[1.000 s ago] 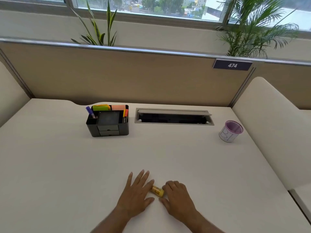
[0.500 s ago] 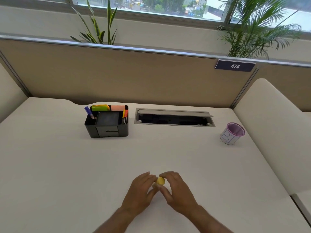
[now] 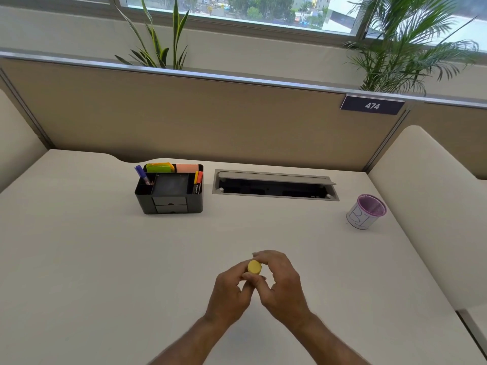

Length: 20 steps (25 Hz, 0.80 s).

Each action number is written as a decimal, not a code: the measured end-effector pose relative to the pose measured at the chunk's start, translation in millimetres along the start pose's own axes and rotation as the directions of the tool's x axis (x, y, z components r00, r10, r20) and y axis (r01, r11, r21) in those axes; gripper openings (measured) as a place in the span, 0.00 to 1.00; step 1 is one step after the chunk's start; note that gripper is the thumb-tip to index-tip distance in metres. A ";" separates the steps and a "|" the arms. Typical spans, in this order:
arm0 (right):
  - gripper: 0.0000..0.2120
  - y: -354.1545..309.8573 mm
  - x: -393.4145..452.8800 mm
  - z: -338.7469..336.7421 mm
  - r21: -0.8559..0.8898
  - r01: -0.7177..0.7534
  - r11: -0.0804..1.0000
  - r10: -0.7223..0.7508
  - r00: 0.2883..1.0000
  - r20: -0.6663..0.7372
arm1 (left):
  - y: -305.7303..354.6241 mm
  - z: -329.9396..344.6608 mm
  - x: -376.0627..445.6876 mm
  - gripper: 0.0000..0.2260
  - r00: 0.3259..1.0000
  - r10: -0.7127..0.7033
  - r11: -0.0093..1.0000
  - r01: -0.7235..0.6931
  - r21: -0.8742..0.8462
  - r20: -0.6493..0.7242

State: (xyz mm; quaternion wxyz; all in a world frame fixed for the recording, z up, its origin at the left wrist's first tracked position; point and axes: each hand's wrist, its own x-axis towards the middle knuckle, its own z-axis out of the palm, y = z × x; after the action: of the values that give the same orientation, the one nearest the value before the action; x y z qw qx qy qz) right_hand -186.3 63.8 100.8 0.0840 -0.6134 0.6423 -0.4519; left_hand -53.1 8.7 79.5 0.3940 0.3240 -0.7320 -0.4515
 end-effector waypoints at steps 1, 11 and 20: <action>0.12 -0.2 0.9 -0.1 0.015 -0.012 1.000 0.012 1.000 -0.007 | -0.1 -0.6 1.1 0.09 1.000 0.001 1.000 -0.001 0.006 0.012; 0.09 -0.6 -5.2 3.8 0.088 -0.101 0.991 0.099 0.995 0.027 | -4.2 -0.8 -7.2 0.12 0.998 0.039 0.990 -0.045 0.131 0.046; 0.10 -4.0 -9.4 6.4 0.092 -0.117 0.989 0.114 0.993 0.041 | -9.2 -2.4 -11.2 0.12 0.998 0.016 0.987 -0.026 0.161 0.062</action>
State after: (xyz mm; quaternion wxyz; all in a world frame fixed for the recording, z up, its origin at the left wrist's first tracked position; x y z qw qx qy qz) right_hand -177.0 69.4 95.7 0.1504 -0.5785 0.6530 -0.4652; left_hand -44.5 13.6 68.5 0.3488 0.3337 -0.7812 -0.3959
